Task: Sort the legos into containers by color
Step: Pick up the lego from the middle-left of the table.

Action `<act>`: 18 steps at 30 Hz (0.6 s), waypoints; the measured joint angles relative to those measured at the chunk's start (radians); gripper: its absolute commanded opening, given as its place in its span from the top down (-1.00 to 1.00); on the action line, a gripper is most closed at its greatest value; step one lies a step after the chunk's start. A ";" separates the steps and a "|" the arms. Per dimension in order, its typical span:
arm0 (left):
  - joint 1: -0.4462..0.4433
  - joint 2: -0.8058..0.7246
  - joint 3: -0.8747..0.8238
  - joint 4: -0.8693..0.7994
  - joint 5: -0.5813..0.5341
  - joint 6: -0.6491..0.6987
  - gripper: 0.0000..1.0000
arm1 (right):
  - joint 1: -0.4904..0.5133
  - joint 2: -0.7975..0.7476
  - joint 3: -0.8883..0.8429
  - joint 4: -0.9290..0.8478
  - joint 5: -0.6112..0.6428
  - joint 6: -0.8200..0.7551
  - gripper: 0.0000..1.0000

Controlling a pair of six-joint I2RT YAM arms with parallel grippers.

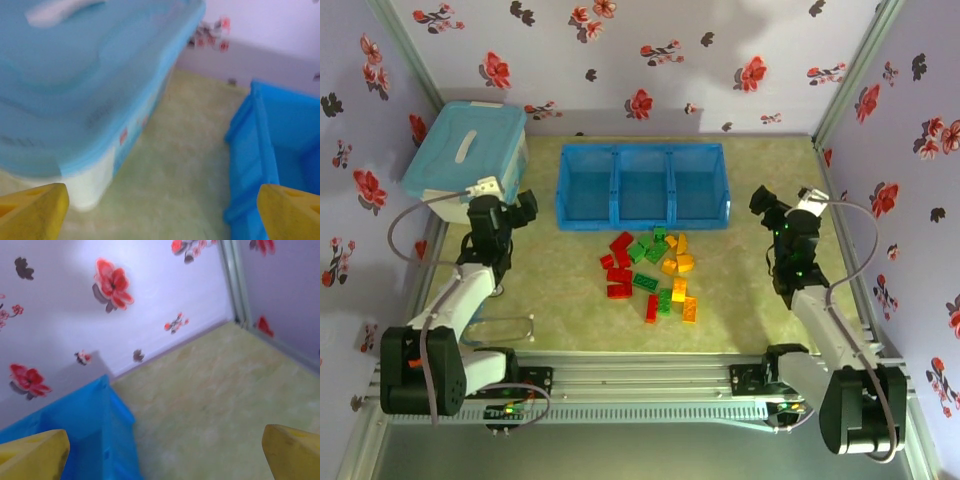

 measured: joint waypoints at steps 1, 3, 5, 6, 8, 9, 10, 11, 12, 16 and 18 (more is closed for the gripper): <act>-0.031 0.016 0.025 -0.058 -0.010 -0.010 -0.95 | 0.000 0.000 0.012 -0.053 -0.023 0.018 -0.99; -0.126 0.030 0.057 -0.169 -0.038 -0.024 -0.95 | 0.008 0.010 0.045 -0.170 -0.062 0.043 -0.99; -0.204 0.021 0.059 -0.241 -0.054 -0.040 -0.93 | 0.019 0.015 0.072 -0.262 -0.085 0.050 -0.99; -0.235 0.013 0.058 -0.279 -0.058 -0.056 -0.92 | 0.024 0.018 0.085 -0.301 -0.095 0.050 -0.98; -0.272 -0.011 0.051 -0.326 -0.066 -0.086 -0.90 | 0.031 0.030 0.108 -0.368 -0.120 0.048 -0.87; -0.288 -0.027 0.044 -0.345 -0.071 -0.105 -0.90 | 0.032 0.041 0.116 -0.394 -0.139 0.045 -0.80; -0.303 -0.041 0.036 -0.356 -0.075 -0.119 -0.89 | 0.034 0.053 0.122 -0.415 -0.158 0.042 -0.74; -0.323 -0.058 0.023 -0.369 -0.080 -0.138 -0.88 | 0.036 0.068 0.126 -0.437 -0.180 0.036 -0.68; -0.343 -0.071 0.011 -0.377 -0.083 -0.155 -0.86 | 0.039 0.086 0.129 -0.462 -0.203 0.027 -0.65; -0.403 -0.097 -0.043 -0.397 -0.073 -0.212 -0.79 | 0.070 0.125 0.130 -0.541 -0.241 0.015 -0.58; -0.425 -0.106 -0.071 -0.402 -0.063 -0.239 -0.78 | 0.092 0.127 0.130 -0.570 -0.246 0.012 -0.55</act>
